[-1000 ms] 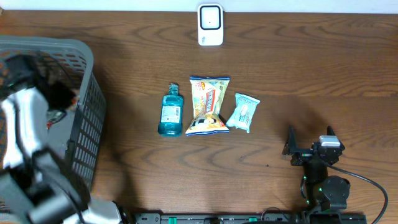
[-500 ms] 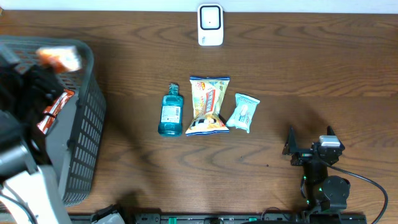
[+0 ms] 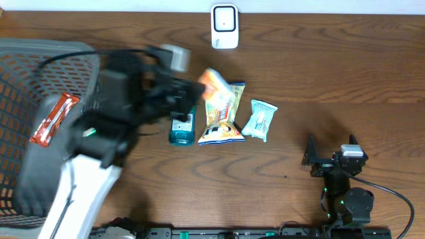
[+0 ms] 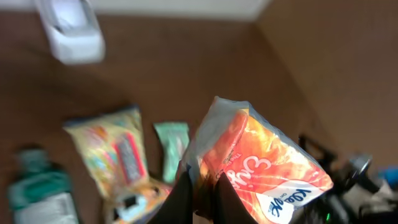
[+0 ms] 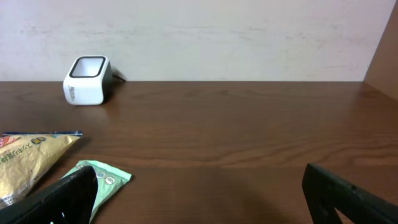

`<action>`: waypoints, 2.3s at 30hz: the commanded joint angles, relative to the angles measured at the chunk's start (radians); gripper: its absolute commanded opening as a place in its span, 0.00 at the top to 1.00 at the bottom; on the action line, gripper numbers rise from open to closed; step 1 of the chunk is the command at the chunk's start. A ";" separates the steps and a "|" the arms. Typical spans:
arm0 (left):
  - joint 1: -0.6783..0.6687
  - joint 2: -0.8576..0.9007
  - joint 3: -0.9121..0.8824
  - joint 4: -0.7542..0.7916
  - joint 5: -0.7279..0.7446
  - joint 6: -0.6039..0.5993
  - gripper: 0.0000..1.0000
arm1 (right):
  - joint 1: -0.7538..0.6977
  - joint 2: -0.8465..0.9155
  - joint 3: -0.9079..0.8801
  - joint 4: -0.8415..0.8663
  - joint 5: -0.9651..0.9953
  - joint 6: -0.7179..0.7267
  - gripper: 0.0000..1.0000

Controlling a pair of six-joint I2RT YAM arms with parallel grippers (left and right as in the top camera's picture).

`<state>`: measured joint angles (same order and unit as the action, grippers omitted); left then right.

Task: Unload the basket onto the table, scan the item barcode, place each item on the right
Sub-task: 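Carry the orange pack and set it right of the green wipes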

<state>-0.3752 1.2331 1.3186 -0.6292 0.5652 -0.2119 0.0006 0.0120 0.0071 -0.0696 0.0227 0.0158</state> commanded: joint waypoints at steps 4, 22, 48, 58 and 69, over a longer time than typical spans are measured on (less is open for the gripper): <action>-0.175 0.235 -0.014 0.060 -0.133 0.031 0.92 | 0.008 -0.005 -0.002 -0.002 0.008 0.013 0.01; -0.340 0.742 -0.014 0.569 -0.128 -0.082 0.93 | 0.008 -0.005 -0.002 -0.002 0.008 0.013 0.01; -0.374 0.674 0.049 0.300 -0.532 0.066 0.10 | 0.008 -0.005 -0.002 -0.002 0.008 0.013 0.01; -0.236 0.246 0.150 0.161 -0.643 0.130 0.05 | 0.008 -0.005 -0.002 -0.002 0.008 0.013 0.01; 0.354 0.038 0.141 -0.172 -0.915 -0.239 0.04 | 0.008 -0.005 -0.002 -0.002 0.008 0.013 0.01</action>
<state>-0.1581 1.2537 1.4796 -0.7521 -0.2737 -0.2520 0.0006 0.0120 0.0071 -0.0692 0.0227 0.0158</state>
